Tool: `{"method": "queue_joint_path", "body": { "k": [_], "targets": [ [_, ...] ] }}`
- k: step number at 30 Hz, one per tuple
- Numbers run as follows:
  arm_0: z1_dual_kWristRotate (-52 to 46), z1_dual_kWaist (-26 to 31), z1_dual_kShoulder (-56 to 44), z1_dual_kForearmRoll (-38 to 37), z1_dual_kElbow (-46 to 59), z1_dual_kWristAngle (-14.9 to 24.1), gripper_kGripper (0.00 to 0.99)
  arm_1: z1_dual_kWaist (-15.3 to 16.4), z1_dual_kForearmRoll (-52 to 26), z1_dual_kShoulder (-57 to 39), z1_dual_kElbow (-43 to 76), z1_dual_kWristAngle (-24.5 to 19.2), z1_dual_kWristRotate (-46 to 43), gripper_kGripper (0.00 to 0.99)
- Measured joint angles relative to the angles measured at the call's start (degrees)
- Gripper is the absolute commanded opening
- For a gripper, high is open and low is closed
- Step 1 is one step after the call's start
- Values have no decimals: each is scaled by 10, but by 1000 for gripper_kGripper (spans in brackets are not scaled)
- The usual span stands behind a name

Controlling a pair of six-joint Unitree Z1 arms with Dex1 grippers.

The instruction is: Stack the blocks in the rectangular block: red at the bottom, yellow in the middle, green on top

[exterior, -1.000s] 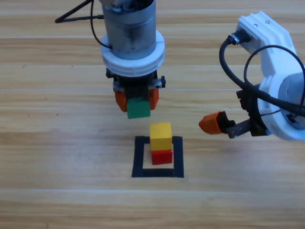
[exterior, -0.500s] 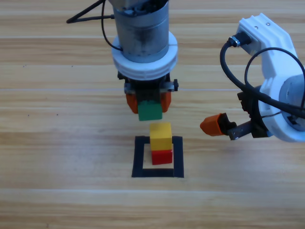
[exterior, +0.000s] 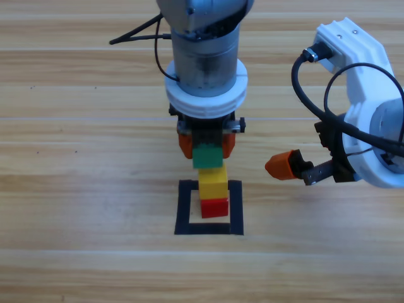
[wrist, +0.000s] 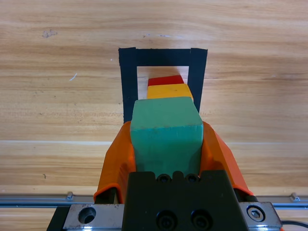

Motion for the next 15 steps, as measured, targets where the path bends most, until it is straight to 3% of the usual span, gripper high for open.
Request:
{"method": "queue_joint_path", "body": {
  "k": [15],
  "targets": [
    [0, -9, 12, 0, -8, 0, 0, 0, 0, 0, 0, 0, 0, 990]
  ]
}}
